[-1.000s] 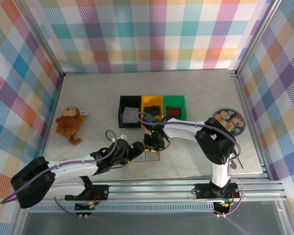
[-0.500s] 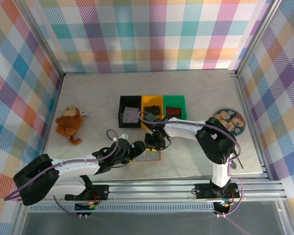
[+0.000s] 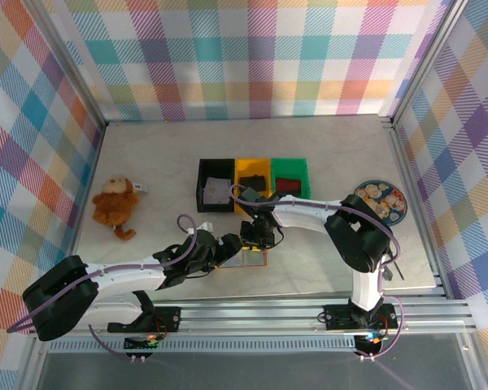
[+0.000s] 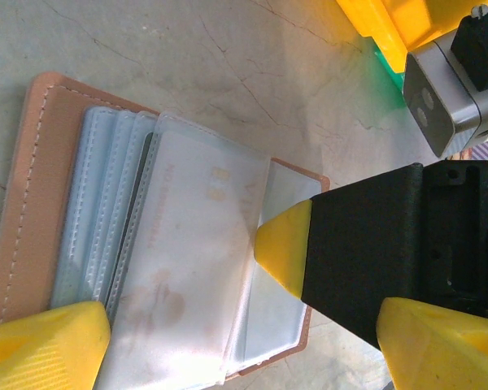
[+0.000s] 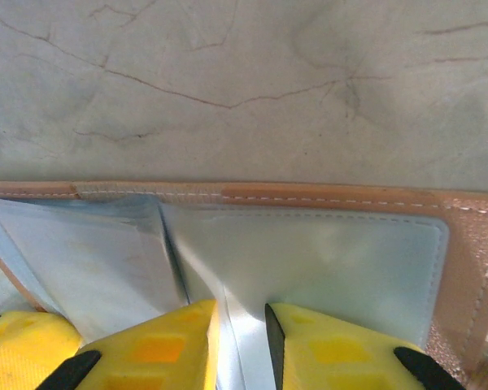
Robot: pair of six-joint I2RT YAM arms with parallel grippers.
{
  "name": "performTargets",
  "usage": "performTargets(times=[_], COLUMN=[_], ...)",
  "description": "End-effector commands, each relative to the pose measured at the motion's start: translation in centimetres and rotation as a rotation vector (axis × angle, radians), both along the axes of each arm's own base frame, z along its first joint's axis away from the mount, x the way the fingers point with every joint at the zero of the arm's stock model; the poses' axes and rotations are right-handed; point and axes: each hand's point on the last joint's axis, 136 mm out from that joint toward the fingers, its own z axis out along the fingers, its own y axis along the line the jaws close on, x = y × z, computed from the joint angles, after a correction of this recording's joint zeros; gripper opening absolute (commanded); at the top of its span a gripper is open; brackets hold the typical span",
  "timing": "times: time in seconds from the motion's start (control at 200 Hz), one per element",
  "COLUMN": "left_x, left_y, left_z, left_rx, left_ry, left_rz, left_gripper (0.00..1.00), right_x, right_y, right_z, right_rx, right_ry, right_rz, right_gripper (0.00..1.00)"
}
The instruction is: Take the credit cards out of the card holder
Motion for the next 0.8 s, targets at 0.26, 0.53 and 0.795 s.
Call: performTargets(times=[0.26,0.53,0.795], left_x=[0.1,-0.3,-0.8], left_y=[-5.7,-6.3,-6.4], left_z=[7.6,9.9,11.5], left_rx=[-0.244,-0.298,-0.346], left_ry=[-0.145,-0.216,-0.28], left_rz=[-0.163,-0.219,-0.258], left_gripper=[0.87,0.87,0.85], right_x=[-1.3,-1.3,-1.2], right_y=[2.7,2.8,2.8], right_z=[-0.8,-0.5,0.0], right_rx=[0.088,0.092,0.098], right_ry=[0.036,0.031,0.023], right_rz=[0.028,0.029,0.032], right_gripper=[0.26,0.26,0.26])
